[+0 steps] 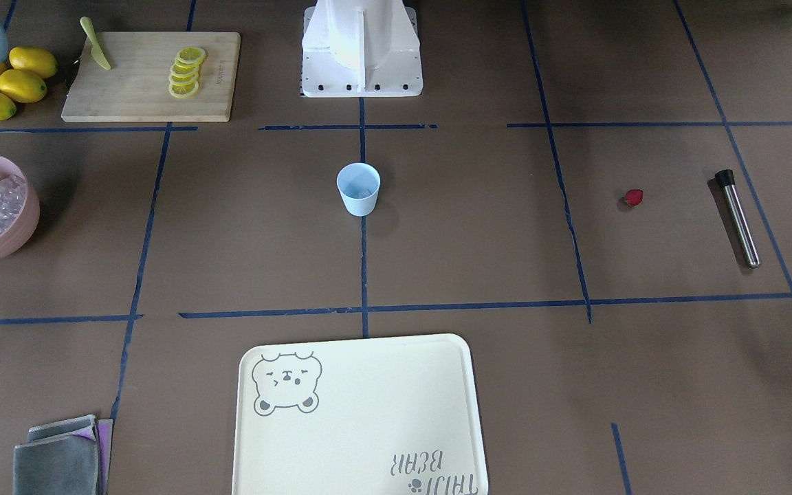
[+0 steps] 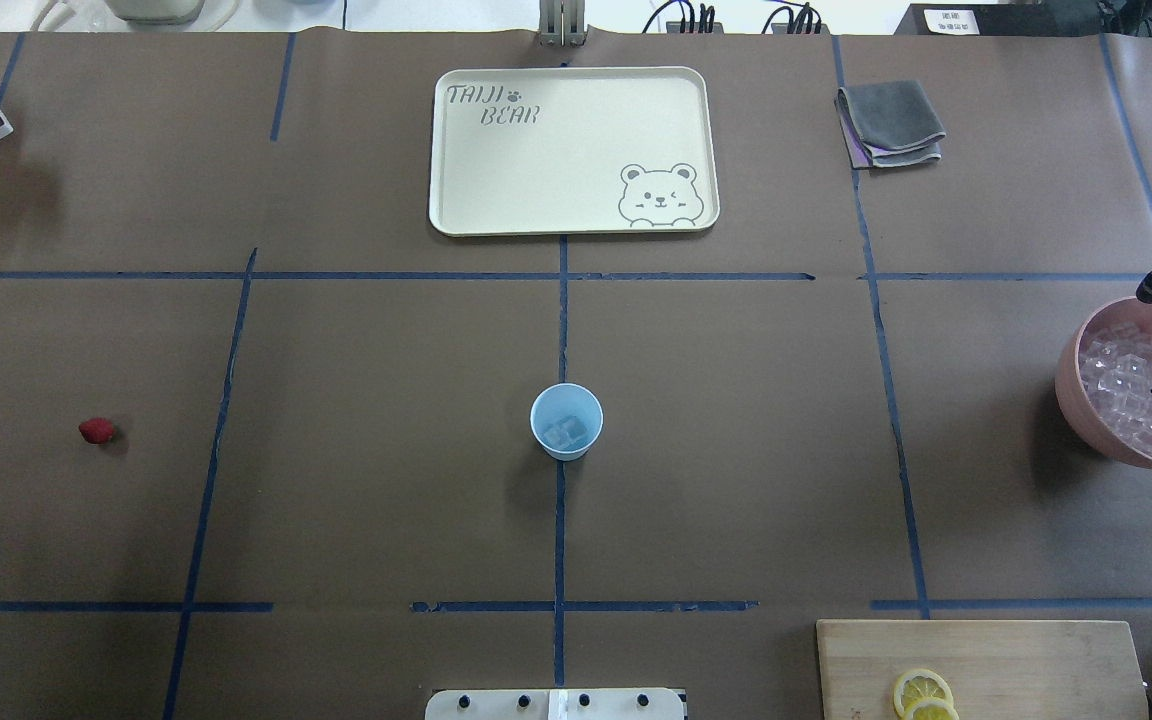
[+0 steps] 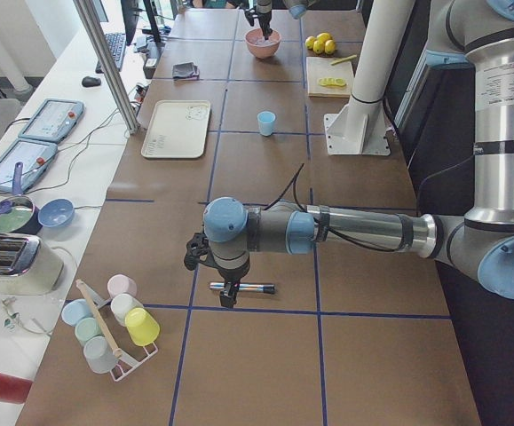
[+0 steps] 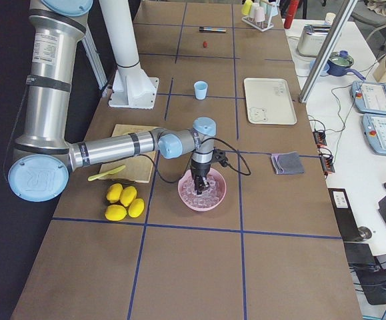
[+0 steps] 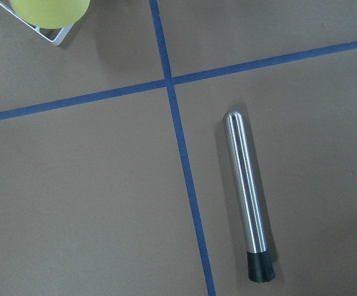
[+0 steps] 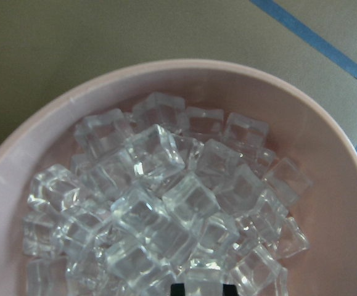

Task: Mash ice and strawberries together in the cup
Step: 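Lower the right gripper into the pink bowl and grasp a third ice cube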

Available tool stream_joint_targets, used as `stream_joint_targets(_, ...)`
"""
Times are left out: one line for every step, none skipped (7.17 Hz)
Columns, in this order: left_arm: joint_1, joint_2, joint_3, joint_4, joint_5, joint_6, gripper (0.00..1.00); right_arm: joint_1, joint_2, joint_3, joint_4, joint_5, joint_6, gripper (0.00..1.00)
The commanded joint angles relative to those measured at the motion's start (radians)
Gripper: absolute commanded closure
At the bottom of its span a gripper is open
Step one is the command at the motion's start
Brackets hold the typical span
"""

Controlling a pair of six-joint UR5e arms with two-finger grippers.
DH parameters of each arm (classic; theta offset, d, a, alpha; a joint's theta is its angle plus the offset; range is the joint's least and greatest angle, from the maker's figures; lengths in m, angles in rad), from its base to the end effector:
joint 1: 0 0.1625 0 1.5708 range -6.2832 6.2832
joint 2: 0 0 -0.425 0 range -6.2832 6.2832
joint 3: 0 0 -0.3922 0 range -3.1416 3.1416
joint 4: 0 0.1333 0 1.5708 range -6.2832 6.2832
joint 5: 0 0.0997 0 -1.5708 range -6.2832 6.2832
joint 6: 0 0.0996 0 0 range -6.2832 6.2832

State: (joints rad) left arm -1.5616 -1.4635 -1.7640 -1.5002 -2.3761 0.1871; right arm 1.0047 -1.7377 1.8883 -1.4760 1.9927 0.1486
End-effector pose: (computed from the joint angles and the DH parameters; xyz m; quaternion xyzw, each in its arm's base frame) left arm -0.0574 -0.4465 0.6189 0.0418 0.3897 0.0931 0.9153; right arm -0.1557 -0.4176 0.5867 0.0394 -0.2365 -0.2262 0.9441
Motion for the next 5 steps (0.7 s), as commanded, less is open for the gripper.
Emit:
stream_joint_targets(0.0, 0.0, 0.0, 0.0, 0.0, 0.0, 0.0, 0.018, 0.001, 0.002, -0.001, 0.006, 0.002, 0.98)
stream_joint_targets(0.0, 0.0, 0.0, 0.0, 0.0, 0.0, 0.0, 0.044, 0.001, 0.011, -0.003, 0.011, 0.002, 0.98)
stream_joint_targets(0.0, 0.0, 0.0, 0.0, 0.0, 0.0, 0.0, 0.079, 0.001, 0.047, -0.033, 0.018, 0.002, 0.98)
stream_joint_targets(0.0, 0.0, 0.0, 0.0, 0.0, 0.0, 0.0, 0.097, 0.03, 0.113, -0.115, 0.04, 0.015, 0.97)
stream_joint_targets(0.0, 0.0, 0.0, 0.0, 0.0, 0.0, 0.0, 0.118, 0.094, 0.145, -0.186, 0.105, 0.063, 0.96)
